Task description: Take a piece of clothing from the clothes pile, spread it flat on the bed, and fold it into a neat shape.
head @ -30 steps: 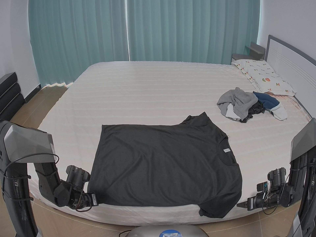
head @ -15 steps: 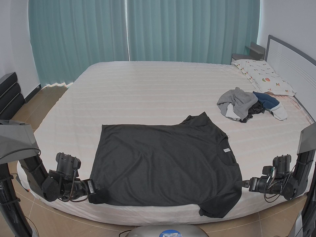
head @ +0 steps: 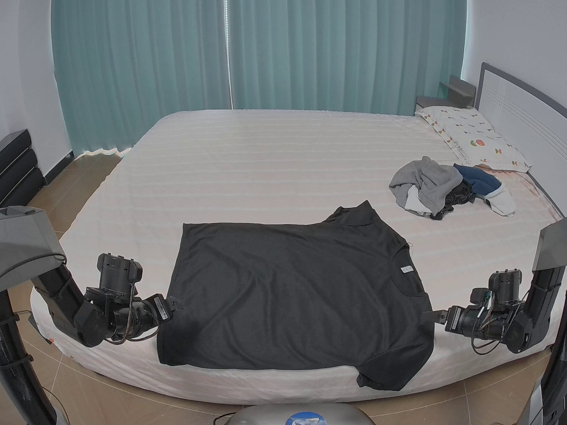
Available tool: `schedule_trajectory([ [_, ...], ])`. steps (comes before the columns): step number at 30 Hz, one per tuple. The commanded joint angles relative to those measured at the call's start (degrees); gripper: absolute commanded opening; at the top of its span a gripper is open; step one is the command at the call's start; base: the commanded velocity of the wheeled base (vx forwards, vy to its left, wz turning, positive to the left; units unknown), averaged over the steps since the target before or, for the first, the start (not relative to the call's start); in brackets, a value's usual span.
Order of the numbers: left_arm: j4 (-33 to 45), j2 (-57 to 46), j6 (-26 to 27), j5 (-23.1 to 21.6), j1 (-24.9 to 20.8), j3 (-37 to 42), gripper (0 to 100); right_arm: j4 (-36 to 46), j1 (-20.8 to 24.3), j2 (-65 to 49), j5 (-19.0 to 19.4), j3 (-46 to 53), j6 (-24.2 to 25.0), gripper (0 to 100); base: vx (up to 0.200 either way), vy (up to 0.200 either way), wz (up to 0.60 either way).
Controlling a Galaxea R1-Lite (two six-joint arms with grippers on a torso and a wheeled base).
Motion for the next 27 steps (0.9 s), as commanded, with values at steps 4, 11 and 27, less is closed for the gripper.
schedule_trajectory([
  [4, -0.1, 1.2, -3.9, 0.1, 0.2, -2.3, 100, 0.0, 0.0, 0.3, 0.8, -1.0, 2.3, 100, 0.05, -0.05, 0.0],
  [11, -0.1, 1.8, -4.9, -0.5, 0.3, -2.8, 100, 0.0, 0.2, 0.4, 0.8, -1.4, 3.8, 100, 0.2, -0.2, 0.0],
  [27, -0.4, 2.2, -4.9, -0.5, 0.4, -3.2, 100, 0.0, 0.3, 1.0, 0.8, -1.4, 3.8, 100, 0.013, -0.013, 0.0],
])
